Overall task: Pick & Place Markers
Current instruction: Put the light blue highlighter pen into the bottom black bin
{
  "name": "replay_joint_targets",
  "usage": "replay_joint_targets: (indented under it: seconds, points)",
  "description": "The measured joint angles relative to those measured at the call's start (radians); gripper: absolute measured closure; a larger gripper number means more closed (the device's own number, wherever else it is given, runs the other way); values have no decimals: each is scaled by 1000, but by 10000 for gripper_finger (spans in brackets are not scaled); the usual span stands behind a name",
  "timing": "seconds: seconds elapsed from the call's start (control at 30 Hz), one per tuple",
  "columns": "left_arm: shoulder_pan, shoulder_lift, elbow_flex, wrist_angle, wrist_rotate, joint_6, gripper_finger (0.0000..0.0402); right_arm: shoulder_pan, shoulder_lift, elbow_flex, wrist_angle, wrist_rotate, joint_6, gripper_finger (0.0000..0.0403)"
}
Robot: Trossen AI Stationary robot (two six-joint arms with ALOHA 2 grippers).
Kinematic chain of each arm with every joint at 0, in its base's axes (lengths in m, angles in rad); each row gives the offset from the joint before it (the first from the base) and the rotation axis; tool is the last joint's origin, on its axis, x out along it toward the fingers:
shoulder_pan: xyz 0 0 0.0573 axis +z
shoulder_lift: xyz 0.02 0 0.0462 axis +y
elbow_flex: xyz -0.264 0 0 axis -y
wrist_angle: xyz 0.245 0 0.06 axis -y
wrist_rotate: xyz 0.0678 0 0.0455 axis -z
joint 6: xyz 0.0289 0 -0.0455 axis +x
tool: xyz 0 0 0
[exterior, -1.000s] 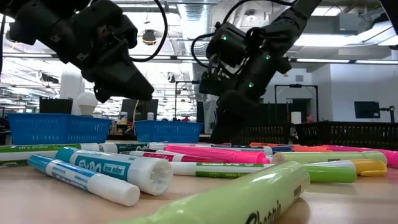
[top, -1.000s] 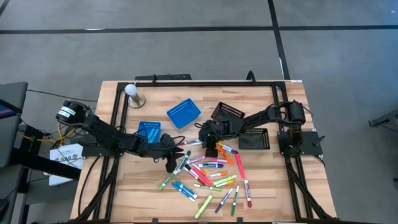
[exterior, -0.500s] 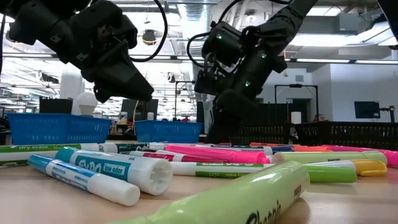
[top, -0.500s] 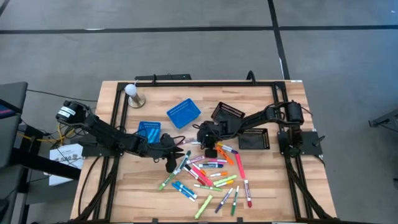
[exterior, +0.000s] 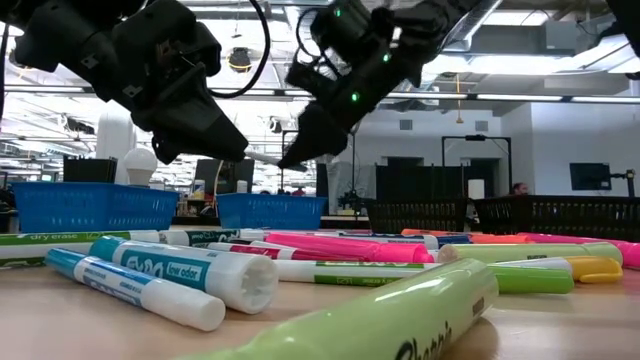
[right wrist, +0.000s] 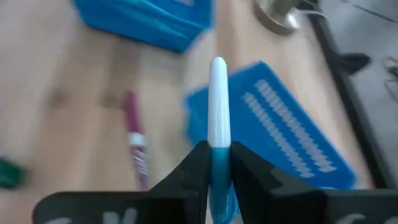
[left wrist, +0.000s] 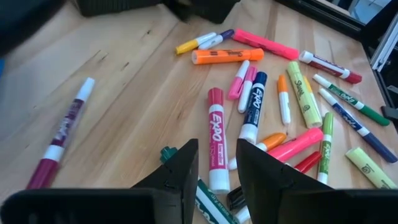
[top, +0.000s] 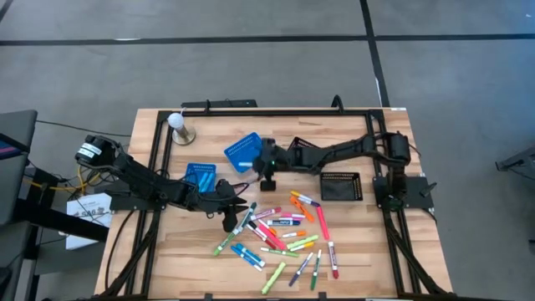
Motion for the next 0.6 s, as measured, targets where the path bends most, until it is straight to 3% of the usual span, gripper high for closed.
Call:
replay_joint_targets:
  seconds: [0.23,0.37,0.6]
  points:
    - [0,0,0,5,0,0,298,-118,8,0,-32,-94,-25,368]
    - [0,0,0,10,0,0,298,-155,29,1,-17,-174,-19,335]
    - [0,0,0,11,0,0,298,-149,75,0,29,-161,-44,275]
